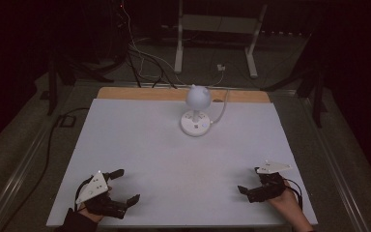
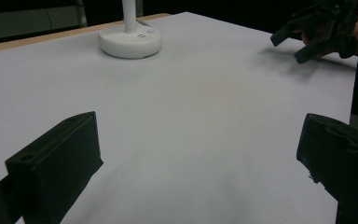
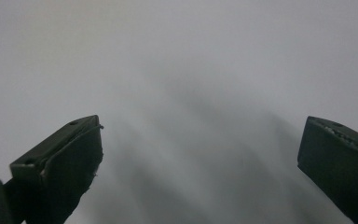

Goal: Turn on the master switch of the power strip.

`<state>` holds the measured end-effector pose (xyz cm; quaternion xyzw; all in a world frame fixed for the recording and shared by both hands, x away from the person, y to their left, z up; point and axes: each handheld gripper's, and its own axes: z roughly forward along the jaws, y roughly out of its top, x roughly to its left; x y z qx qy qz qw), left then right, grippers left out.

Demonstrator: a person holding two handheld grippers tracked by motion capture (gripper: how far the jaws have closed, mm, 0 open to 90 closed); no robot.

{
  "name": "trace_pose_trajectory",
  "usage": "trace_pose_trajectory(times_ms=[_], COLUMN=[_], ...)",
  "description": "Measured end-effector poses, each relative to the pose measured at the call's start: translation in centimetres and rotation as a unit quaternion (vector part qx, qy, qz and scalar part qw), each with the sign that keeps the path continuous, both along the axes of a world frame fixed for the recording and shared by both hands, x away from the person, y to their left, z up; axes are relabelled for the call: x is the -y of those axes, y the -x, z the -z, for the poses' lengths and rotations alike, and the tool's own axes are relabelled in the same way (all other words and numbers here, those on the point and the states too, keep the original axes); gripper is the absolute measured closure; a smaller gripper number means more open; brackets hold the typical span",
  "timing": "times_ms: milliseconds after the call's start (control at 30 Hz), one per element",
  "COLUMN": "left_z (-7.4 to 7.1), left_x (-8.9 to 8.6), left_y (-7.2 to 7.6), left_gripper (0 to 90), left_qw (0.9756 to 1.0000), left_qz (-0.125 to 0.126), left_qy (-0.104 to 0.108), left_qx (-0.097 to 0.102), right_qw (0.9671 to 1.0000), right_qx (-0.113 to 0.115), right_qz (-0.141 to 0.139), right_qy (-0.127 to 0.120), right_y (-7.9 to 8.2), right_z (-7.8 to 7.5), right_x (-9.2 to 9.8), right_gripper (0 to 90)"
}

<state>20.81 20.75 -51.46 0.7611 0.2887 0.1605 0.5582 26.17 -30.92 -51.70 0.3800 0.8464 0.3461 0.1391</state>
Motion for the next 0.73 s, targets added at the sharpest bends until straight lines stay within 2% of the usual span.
trace_pose_trajectory(times_ms=[167, 467, 733], left_z=[0.0, 0.0, 0.0], left_x=[0.0, 0.0, 0.0], left_y=[0.0, 0.0, 0.0], left_gripper=[0.1, 0.2, 0.2], left_qw=[1.0, 1.0, 1.0], left_qz=[0.0, 0.001, -0.001], left_qy=[0.001, 0.0, -0.003], left_qx=[0.0, -0.001, 0.0], right_qw=[0.9999, 0.9998, 0.9999], right_qx=[-0.006, -0.004, -0.004], right_qz=[0.007, 0.016, 0.013], right_qy=[0.011, 0.01, 0.009], right_y=[1.2, 2.4, 2.3], right_z=[0.2, 0.3, 0.5], right_x=[0.9, 2.6, 2.7], right_gripper=[0.0, 0.0, 0.0])
